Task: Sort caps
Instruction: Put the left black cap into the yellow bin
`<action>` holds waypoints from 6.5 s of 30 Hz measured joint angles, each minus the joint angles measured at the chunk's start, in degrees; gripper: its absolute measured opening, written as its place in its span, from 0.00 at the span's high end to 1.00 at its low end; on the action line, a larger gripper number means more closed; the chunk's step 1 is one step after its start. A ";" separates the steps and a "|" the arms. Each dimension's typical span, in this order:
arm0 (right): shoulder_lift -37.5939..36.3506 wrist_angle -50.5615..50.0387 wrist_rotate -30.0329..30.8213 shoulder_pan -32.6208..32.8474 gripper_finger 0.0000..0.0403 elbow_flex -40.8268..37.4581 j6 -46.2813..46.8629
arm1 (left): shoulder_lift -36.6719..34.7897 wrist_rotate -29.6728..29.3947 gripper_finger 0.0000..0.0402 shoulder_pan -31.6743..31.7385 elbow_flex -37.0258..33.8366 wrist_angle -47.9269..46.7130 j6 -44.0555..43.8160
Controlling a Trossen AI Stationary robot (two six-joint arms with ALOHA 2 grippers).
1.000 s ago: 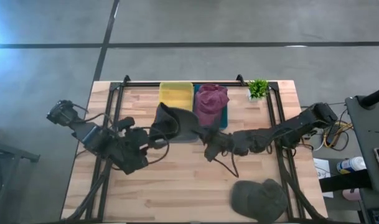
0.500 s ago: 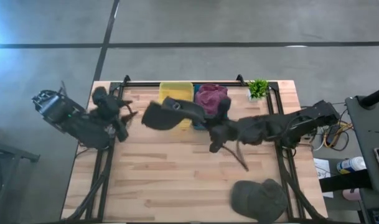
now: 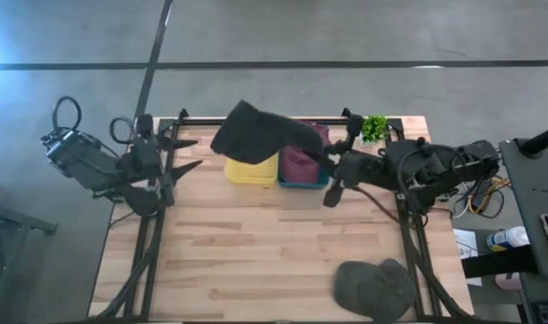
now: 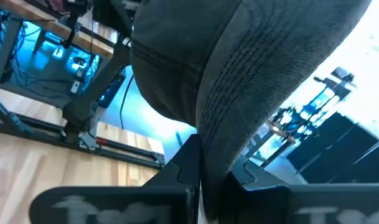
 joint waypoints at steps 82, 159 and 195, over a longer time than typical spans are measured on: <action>0.63 -5.60 -0.01 -1.37 0.96 1.22 6.72 | 7.14 37.07 0.79 21.13 -0.17 13.46 12.62; -16.13 -43.90 -4.31 -13.03 0.44 -15.33 42.38 | 53.04 48.82 0.97 57.26 19.28 -32.16 45.55; -15.45 -44.05 -5.16 -13.00 0.44 -16.44 45.56 | 53.05 30.71 0.64 57.53 9.22 -2.83 46.90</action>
